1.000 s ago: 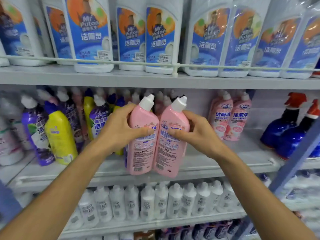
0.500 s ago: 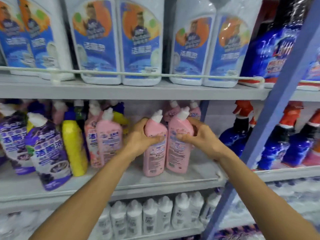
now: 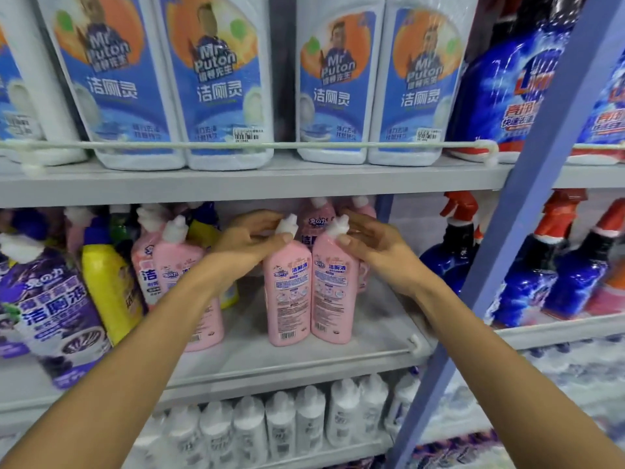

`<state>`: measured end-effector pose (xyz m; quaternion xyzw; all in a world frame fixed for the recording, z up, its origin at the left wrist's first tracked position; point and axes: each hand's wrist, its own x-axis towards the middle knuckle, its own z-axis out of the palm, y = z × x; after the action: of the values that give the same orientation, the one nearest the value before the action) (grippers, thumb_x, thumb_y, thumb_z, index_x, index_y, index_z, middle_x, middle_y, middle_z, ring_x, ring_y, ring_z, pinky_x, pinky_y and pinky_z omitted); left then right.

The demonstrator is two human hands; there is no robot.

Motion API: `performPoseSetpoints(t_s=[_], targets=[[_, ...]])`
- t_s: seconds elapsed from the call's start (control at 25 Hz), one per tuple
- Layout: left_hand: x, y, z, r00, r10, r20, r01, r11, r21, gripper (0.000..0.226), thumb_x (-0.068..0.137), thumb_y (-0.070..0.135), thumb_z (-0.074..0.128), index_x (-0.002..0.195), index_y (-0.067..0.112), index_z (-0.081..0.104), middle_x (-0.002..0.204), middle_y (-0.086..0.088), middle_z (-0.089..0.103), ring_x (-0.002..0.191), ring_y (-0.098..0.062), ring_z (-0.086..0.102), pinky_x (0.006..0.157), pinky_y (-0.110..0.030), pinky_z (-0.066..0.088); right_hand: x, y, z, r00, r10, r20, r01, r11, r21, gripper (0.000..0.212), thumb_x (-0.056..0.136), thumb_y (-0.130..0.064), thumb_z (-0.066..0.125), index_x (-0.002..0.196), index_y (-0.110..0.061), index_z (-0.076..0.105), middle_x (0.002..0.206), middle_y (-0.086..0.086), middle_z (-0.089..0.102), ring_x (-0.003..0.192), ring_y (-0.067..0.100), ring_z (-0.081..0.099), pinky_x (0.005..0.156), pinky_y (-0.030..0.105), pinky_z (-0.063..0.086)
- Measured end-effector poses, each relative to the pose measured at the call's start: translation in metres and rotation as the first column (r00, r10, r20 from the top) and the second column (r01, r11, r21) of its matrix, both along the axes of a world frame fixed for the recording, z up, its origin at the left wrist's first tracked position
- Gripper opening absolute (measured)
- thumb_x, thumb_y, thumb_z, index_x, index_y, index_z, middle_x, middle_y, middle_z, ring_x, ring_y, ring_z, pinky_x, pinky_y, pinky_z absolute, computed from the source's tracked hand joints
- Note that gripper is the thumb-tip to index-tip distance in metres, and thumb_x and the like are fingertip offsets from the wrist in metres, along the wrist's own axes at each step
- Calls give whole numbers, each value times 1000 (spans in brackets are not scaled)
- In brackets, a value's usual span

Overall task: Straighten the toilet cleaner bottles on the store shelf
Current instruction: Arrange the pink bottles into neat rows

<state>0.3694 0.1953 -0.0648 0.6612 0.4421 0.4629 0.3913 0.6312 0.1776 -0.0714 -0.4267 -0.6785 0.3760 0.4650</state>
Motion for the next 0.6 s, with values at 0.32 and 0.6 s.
performPoseSetpoints(t_s=[0.32, 0.6], targets=[[31, -6, -9, 944, 323, -68, -310, 937, 159, 47, 61, 54, 87, 84, 22, 63, 78, 6, 72, 72, -16, 68, 63, -29, 56, -28, -5, -9, 944, -327, 55, 297, 909, 293, 29, 84, -35, 81, 108, -30, 66, 105, -15, 71, 98, 1, 67, 87, 22, 55], [-1, -3, -14, 947, -286, 147, 307, 940, -151, 43, 82, 31, 78, 122, 19, 67, 119, -2, 73, 117, -23, 67, 97, -43, 54, -10, -6, -9, 998, -46, 40, 44, 998, 39, 38, 94, -21, 73, 130, -16, 63, 122, -7, 70, 112, 4, 67, 95, 25, 54]])
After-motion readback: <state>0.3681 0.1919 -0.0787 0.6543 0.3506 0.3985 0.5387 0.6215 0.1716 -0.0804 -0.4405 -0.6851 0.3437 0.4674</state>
